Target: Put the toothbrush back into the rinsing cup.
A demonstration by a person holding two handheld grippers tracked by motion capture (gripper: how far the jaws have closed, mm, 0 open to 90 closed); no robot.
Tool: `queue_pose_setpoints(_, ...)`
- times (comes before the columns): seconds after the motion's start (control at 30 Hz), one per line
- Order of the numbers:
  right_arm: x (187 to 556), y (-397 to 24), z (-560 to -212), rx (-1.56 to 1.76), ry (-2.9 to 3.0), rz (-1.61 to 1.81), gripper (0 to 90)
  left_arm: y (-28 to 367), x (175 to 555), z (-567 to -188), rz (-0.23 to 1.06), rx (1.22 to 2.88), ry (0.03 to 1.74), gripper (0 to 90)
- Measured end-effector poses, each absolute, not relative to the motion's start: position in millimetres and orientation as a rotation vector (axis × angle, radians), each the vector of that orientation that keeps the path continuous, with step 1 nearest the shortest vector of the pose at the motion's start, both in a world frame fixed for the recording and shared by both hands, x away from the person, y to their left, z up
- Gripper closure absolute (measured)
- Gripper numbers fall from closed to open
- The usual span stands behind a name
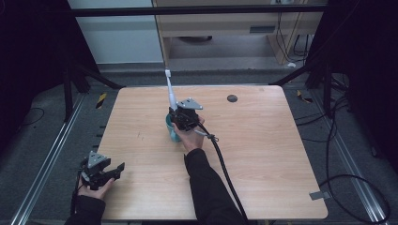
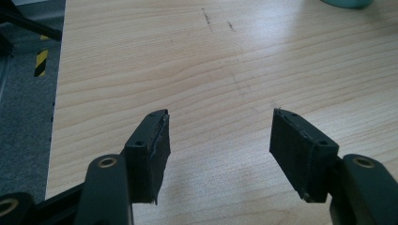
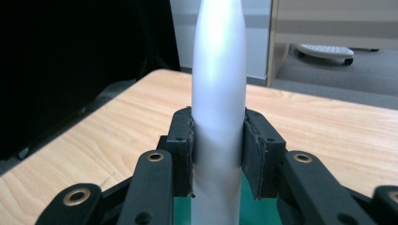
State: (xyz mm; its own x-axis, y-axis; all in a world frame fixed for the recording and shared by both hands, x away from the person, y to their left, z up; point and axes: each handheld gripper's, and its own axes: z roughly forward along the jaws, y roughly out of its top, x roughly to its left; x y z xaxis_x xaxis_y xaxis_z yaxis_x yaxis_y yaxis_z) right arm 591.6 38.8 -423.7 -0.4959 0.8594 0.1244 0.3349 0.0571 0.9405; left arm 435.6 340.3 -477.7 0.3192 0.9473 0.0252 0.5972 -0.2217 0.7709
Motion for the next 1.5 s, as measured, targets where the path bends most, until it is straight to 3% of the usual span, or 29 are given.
queue_pose_setpoints(1.5,590.5,45.6,-437.1,1.185,2.046,1.210,65.9,339.0,435.4,-477.5,0.676,1.929,1.357,37.5)
